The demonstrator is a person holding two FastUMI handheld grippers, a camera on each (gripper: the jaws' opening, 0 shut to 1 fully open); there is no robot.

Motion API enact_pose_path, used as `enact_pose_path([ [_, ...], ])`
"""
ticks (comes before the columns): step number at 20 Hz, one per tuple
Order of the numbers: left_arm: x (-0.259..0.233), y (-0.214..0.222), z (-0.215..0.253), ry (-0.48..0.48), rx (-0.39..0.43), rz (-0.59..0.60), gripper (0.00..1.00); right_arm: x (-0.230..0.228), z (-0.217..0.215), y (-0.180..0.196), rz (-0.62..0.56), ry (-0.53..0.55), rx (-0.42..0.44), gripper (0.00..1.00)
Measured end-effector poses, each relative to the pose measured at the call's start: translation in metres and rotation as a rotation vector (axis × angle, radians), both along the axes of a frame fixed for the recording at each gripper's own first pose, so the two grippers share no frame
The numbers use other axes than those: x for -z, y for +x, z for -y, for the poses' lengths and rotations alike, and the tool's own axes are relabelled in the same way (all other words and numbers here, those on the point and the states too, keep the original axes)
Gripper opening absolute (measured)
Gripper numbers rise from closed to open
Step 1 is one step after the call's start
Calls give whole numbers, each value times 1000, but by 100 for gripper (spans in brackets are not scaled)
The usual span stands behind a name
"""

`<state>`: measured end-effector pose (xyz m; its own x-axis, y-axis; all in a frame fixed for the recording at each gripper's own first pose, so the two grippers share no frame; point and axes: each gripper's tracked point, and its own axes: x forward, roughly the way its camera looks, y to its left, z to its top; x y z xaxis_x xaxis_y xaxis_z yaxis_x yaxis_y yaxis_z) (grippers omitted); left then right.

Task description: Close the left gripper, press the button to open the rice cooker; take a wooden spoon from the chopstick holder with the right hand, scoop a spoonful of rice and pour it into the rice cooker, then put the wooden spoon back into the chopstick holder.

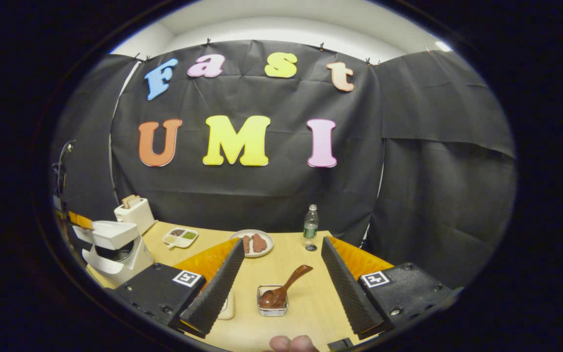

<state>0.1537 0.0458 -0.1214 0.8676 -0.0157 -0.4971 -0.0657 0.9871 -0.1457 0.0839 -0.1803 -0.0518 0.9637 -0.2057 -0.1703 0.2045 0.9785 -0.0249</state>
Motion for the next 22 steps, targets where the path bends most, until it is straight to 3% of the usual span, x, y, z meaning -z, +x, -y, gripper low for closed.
enact_pose_path([
  [1, -14, 7, -1, 27, 3, 52, 28, -1, 3, -2, 2, 0, 5, 100],
  [3, -42, 19, -7, 88, -8, 144, 40, -3, 7, -7, 6, -2, 14, 100],
  [6, -79, 28, -8, 142, -18, 254, 49, -5, 15, -13, 12, -2, 25, 100],
  [9, -105, 22, -4, 183, -17, 348, 49, -6, 22, -16, 23, 12, 26, 100],
  [10, -113, 16, 1, 198, -11, 372, 54, -3, 24, -17, 23, 26, 25, 100],
  [11, -121, 10, 3, 215, -7, 398, 72, 0, 27, -17, 20, 41, 26, 100],
  [14, -131, -3, 21, 221, 3, 446, 91, 16, 30, -14, -8, 85, 14, 100],
  [22, -130, -39, 43, 203, -26, 461, 94, 69, 44, 7, -107, 171, -32, 100],
])
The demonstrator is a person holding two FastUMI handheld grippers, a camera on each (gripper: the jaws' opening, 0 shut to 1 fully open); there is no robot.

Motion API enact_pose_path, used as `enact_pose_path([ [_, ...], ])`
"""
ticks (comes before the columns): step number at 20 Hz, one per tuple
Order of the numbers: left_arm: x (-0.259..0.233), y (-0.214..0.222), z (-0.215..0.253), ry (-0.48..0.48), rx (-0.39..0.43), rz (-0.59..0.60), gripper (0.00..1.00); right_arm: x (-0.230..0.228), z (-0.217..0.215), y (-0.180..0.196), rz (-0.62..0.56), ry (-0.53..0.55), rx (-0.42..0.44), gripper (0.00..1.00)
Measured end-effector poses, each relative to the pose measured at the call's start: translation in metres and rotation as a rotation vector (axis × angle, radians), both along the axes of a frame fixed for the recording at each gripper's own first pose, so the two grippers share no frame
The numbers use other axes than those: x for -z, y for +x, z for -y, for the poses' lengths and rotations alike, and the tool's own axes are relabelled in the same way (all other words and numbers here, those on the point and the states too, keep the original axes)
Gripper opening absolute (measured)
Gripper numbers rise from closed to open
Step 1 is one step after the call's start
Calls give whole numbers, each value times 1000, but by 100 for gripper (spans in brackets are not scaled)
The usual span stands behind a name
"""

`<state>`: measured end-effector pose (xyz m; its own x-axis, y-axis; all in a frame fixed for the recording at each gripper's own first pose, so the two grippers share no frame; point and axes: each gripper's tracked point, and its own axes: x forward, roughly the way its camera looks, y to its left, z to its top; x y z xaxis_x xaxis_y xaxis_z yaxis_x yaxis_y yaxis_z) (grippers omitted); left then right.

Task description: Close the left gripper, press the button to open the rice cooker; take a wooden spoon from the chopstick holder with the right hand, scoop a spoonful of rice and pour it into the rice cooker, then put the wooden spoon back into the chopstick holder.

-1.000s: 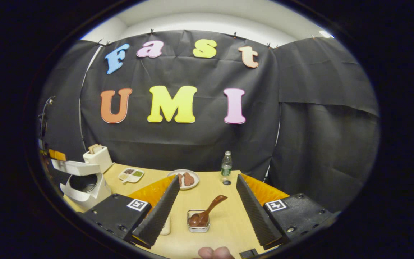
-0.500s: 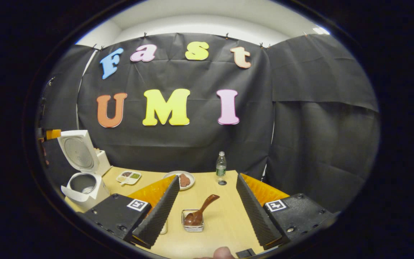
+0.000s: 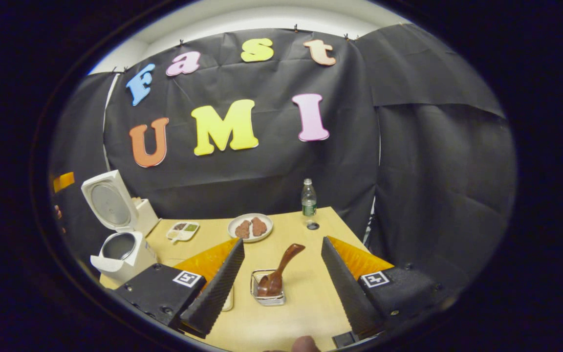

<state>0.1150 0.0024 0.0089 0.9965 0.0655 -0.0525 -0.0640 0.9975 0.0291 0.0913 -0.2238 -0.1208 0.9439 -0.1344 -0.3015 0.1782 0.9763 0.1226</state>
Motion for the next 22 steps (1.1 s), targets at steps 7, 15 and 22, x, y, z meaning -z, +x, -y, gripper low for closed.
enact_pose_path([
  [7, 5, -13, 16, -22, -33, 1, 94, 63, 9, 45, -88, 44, -64, 100],
  [15, 23, -16, 19, -23, -133, -75, 94, 150, 5, 123, -212, 215, -146, 86],
  [22, 24, -28, 1, -12, -202, -94, 94, 166, 0, 150, -238, 258, -188, 45],
])
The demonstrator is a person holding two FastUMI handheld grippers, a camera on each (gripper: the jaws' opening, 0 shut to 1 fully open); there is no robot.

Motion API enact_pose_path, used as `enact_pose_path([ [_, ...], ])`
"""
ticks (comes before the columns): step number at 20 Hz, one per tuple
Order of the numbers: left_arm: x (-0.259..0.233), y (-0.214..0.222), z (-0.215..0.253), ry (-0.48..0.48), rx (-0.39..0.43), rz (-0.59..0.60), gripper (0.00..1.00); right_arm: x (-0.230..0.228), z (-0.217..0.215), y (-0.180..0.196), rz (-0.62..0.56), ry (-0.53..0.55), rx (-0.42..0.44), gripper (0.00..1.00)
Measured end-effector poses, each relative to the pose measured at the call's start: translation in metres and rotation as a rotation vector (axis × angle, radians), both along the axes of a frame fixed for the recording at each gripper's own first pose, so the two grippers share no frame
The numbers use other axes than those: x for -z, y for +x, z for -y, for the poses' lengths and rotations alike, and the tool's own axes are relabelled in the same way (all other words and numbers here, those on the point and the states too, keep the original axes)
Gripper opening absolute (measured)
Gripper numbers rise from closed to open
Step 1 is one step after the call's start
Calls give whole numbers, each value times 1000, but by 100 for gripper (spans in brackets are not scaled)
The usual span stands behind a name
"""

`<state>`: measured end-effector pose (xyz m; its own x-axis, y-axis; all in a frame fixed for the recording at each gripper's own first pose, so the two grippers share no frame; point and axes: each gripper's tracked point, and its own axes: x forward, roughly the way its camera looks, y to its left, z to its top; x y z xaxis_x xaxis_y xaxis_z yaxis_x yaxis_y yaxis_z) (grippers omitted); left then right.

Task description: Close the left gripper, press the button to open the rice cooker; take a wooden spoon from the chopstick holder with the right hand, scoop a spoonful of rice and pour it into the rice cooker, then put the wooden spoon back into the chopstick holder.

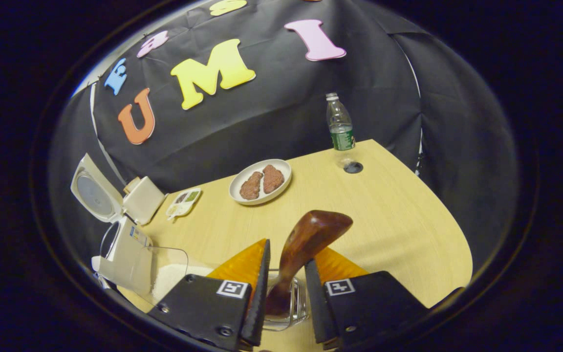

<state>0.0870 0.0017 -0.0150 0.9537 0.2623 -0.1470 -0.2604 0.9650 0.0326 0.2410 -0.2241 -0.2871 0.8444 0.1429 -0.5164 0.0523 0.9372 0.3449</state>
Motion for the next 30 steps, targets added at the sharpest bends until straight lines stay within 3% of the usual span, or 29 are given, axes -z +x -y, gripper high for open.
enact_pose_path([
  [1, 0, -2, -4, -3, -8, 0, 94, -2, 0, -1, 0, 6, -1, 29],
  [2, 0, -3, -7, -5, -13, 0, 94, -3, -3, -1, -6, 12, 0, 33],
  [7, 1, -10, -26, -19, -13, 14, 94, -15, -17, -27, -35, 19, 13, 26],
  [15, 3, -20, -69, -35, 72, 49, 94, -103, -38, -51, 74, -168, 89, 17],
  [21, 10, -27, -107, -62, 106, 68, 93, -157, -118, -64, 151, -225, 42, 17],
  [26, 15, -37, -130, -62, 103, 42, 93, -124, -188, -61, 134, -280, -55, 17],
  [30, 16, -45, -146, -61, 89, 26, 93, -63, -209, -57, 81, -394, -95, 17],
])
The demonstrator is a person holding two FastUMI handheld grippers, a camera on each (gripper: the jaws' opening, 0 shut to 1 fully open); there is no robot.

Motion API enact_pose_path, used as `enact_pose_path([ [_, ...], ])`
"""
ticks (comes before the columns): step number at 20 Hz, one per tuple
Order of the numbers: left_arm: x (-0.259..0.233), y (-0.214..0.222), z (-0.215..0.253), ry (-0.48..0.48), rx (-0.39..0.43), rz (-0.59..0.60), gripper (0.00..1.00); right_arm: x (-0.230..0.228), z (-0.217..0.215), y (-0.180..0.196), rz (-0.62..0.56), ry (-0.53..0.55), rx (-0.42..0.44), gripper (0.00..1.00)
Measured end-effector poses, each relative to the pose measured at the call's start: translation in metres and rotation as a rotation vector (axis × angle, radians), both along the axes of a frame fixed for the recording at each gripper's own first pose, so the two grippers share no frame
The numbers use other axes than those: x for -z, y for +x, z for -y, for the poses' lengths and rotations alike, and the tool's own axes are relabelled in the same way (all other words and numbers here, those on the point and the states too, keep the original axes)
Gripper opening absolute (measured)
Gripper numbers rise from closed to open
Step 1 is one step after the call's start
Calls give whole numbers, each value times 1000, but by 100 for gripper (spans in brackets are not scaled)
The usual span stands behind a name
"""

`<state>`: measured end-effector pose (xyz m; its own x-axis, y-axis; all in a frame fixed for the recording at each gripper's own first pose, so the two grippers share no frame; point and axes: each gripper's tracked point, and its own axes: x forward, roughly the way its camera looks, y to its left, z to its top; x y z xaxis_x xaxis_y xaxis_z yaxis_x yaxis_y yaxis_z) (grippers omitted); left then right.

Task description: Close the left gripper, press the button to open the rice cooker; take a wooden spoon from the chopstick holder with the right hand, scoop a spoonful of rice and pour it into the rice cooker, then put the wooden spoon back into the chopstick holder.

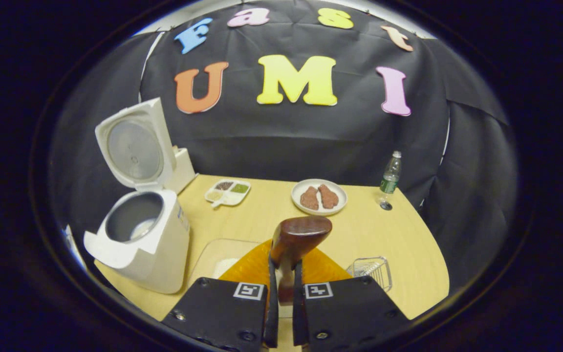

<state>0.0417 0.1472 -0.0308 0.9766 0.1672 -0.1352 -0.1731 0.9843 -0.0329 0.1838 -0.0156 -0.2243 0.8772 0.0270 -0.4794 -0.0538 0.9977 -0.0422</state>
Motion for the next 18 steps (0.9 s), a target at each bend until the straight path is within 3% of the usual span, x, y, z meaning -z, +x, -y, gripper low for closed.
enact_pose_path([
  [4, 8, -5, -13, 15, -10, -31, 93, 29, -13, 1, -15, -109, -10, 17],
  [7, 13, -9, -22, 26, -15, -54, 93, 37, -35, 1, -23, -77, -43, 17],
  [12, 13, -9, -37, 40, -37, -63, 93, 42, -71, -3, -102, 189, -49, 17],
  [18, 6, -7, -28, 60, -25, -63, 93, 31, -77, -3, -148, 550, 5, 17],
])
